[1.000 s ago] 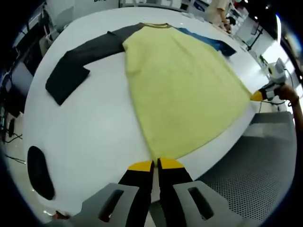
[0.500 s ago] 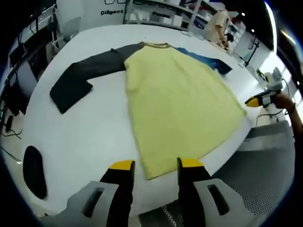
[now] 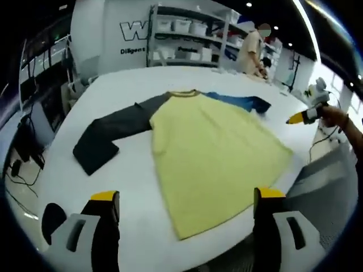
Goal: Fold the garment on the visible template until the final outline fits inside the template.
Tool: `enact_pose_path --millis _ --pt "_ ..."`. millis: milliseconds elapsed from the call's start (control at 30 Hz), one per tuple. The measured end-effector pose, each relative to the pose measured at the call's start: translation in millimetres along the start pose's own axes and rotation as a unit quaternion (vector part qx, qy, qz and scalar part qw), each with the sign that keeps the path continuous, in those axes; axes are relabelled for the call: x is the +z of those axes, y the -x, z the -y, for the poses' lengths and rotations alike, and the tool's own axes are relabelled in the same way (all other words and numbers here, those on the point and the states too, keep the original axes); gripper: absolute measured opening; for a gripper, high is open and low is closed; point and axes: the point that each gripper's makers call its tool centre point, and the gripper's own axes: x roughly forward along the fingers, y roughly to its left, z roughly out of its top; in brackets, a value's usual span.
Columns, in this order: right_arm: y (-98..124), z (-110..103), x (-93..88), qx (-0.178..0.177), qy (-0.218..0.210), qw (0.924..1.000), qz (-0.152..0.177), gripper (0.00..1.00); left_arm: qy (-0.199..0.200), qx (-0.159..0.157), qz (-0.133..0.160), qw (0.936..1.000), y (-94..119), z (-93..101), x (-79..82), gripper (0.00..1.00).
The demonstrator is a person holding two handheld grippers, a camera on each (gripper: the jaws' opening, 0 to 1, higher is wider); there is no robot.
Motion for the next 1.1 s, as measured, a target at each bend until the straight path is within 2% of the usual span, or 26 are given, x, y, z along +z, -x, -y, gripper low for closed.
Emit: enact_pose_path --millis 100,233,333,533,633,733,800,833,867,900,967,1033,1100 --pt "-2 2 16.8 0.01 -0.032 0.9992 0.023 0.6 -0.013 -0.007 0.01 0.9998 3 4.4 3.2 0.99" --pt "-6 13 29.7 0.0 -0.04 0.9986 0.034 0.59 -0.026 -0.01 0.008 0.9996 3 7.3 1.9 0.99" --pt "-12 24 39.2 -0.011 -0.066 0.9967 0.047 0.58 -0.034 -0.015 0.014 0.9992 3 11.5 4.9 0.99" --pt "-24 45 48.9 -0.04 -0.108 0.9913 0.063 0.48 -0.023 -0.025 0.022 0.9992 -1 17.3 8.0 0.99" --pt "-31 57 57.0 -0.054 -0.137 0.9858 0.081 0.43 -0.026 -0.022 0.025 0.9991 -2 17.4 9.2 0.99" --pt "-41 72 59.9 -0.07 -0.152 0.9826 0.081 0.36 -0.025 -0.022 0.028 0.9991 -1 17.8 10.3 0.99" --pt "-45 82 58.8 -0.088 -0.161 0.9801 0.076 0.24 -0.027 -0.018 0.024 0.9992 -1 16.4 8.5 0.99" --pt "-48 88 58.9 -0.098 -0.151 0.9807 0.077 0.18 -0.027 -0.017 0.021 0.9993 -1 15.8 7.2 0.99" --pt "-51 93 57.7 -0.104 -0.163 0.9783 0.074 0.11 -0.024 -0.018 0.022 0.9993 -1 15.7 7.4 0.99" --pt "-53 94 57.4 -0.104 -0.163 0.9783 0.073 0.09 -0.023 -0.019 0.024 0.9993 -1 15.7 7.9 0.99" --pt "-57 101 59.8 -0.111 -0.185 0.9726 0.085 0.11 -0.012 -0.021 0.029 0.9993 0 14.2 9.7 0.99" --pt "-58 103 60.8 -0.111 -0.181 0.9734 0.086 0.1 -0.007 -0.022 0.033 0.9992 0 13.3 10.5 0.98" --pt "-56 107 60.1 -0.125 -0.185 0.9711 0.086 0.0 -0.006 -0.02 0.034 0.9992 0 12.7 10.7 0.98"
